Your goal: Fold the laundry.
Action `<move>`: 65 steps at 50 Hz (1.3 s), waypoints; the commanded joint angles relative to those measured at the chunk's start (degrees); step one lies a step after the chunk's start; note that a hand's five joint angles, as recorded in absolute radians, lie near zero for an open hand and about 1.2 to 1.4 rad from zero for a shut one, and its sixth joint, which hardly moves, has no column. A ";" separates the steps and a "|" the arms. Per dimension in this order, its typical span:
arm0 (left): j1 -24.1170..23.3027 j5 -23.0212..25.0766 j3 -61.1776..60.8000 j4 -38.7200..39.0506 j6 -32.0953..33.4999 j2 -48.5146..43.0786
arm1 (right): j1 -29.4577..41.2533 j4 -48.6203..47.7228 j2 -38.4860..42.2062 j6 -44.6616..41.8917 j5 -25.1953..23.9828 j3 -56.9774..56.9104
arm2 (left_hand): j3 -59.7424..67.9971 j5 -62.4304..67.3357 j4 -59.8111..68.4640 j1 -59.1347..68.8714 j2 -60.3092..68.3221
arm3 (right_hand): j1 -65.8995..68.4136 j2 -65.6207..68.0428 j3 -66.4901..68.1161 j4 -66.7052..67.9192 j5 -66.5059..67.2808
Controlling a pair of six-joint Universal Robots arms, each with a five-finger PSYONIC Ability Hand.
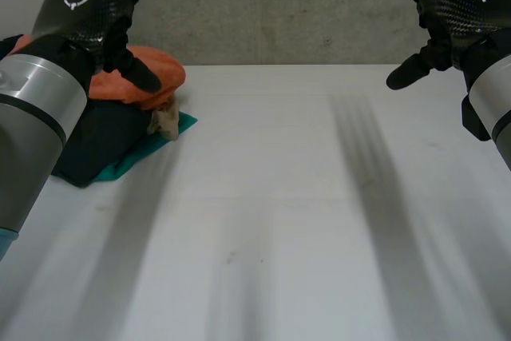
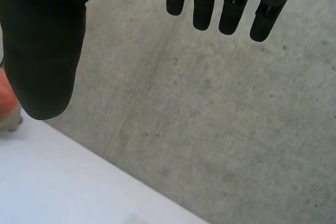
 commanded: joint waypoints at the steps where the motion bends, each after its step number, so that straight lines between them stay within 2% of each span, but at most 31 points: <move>1: -0.12 0.01 1.54 -5.40 4.29 -3.35 | -0.50 5.70 3.20 -0.71 -0.35 -2.32 | -5.70 -5.76 -5.93 -5.62 -5.95 | -3.20 -5.62 -5.81 -5.75 -5.65; 13: -0.12 0.01 2.77 -6.28 4.82 -5.20 | -0.06 8.60 5.84 -3.71 -0.34 -3.81 | -5.70 -5.76 -5.93 -5.62 -5.95 | -3.20 -5.62 -5.81 -5.75 -5.65; 21: 1.37 -0.43 4.61 -2.33 6.83 -8.62 | 0.20 8.16 5.84 -4.06 -0.52 -3.20 | -5.70 -5.76 -5.93 -5.62 -5.95 | -3.20 -5.62 -5.81 -5.75 -5.65; 25: 4.96 -0.78 6.46 1.98 12.19 -11.96 | 0.29 8.25 5.93 -5.28 -0.61 -2.93 | -5.70 -5.76 -5.93 -5.62 -5.95 | -3.20 -5.62 -5.81 -5.75 -5.65; 30: 9.45 -1.04 11.20 7.33 22.55 -20.82 | 0.29 8.16 6.02 -6.69 -0.61 -2.58 | -5.66 -5.72 -5.88 -5.58 -5.91 | -3.20 -5.62 -5.81 -5.75 -5.65; 34: 12.69 -0.87 15.41 9.97 27.13 -28.37 | 0.38 8.33 6.02 -7.31 -0.61 -2.49 | -5.70 -5.76 -5.93 -5.62 -5.95 | -3.20 -5.62 -5.81 -5.75 -5.65; 41: 18.06 -0.25 19.91 13.05 28.55 -38.33 | 0.38 8.07 6.11 -7.66 -0.70 -2.14 | -5.70 -5.76 -5.93 -5.62 -5.95 | -3.20 -5.62 -5.81 -5.75 -5.65; 46: 21.14 0.45 21.14 20.78 28.20 -43.34 | 0.38 7.98 6.63 -7.66 -0.70 -2.14 | -4.48 -4.55 -4.71 -4.41 -4.74 | -3.20 -5.62 -5.81 -5.75 -5.65; 48: 22.11 0.97 20.97 23.77 28.20 -44.22 | 0.38 8.07 7.94 -7.75 -0.70 -2.23 | -1.63 -1.70 -1.86 -1.56 -1.89 | -3.20 -5.62 -5.81 -5.75 -5.65; 51: 23.60 2.82 20.09 28.61 28.02 -44.40 | 0.38 7.98 8.83 -7.75 -0.70 -2.40 | 19.83 19.77 19.60 19.91 19.58 | -3.20 -5.62 -5.81 -5.75 -5.65; 52: 23.87 3.43 19.83 29.22 27.93 -44.31 | 0.38 8.07 8.92 -7.75 -0.70 -2.40 | 30.90 30.84 30.67 30.98 30.65 | -3.20 -5.62 -5.81 -5.75 -5.65; 53: 24.04 4.92 19.04 30.36 27.58 -43.79 | 0.38 8.07 9.01 -7.84 -0.70 -2.40 | 59.99 59.93 59.76 60.07 59.74 | -3.20 -5.62 -5.81 -5.75 -5.65; 54: 24.05 5.63 18.60 30.63 27.15 -43.44 | 0.38 8.07 9.01 -7.84 -0.70 -2.49 | 64.26 64.19 64.03 64.33 64.00 | -3.20 -5.62 -5.81 -5.75 -5.65; 56: 23.96 6.60 17.89 30.90 25.92 -41.69 | 0.38 8.07 8.92 -8.18 -0.70 -2.49 | 64.30 64.24 64.07 64.38 64.05 | -3.20 -5.62 -5.81 -5.75 -5.65; 60: 23.17 6.87 15.17 30.90 19.25 -33.78 | 0.38 8.07 8.66 -9.50 -0.70 -2.58 | 64.30 64.24 64.07 64.38 64.05 | -3.20 -5.62 -5.81 -5.75 -5.65; 64: 20.71 6.95 13.23 30.72 8.97 -25.87 | 0.03 7.98 8.48 -10.47 -0.70 -2.75 | 64.30 64.24 64.07 64.38 64.05 | -3.20 -5.62 -5.81 -5.75 -5.65; 65: 18.97 7.30 13.41 30.55 4.60 -22.37 | -0.06 8.07 8.48 -10.47 -0.70 -2.84 | 64.30 64.24 64.07 64.38 64.05 | -3.20 -5.62 -5.81 -5.75 -5.65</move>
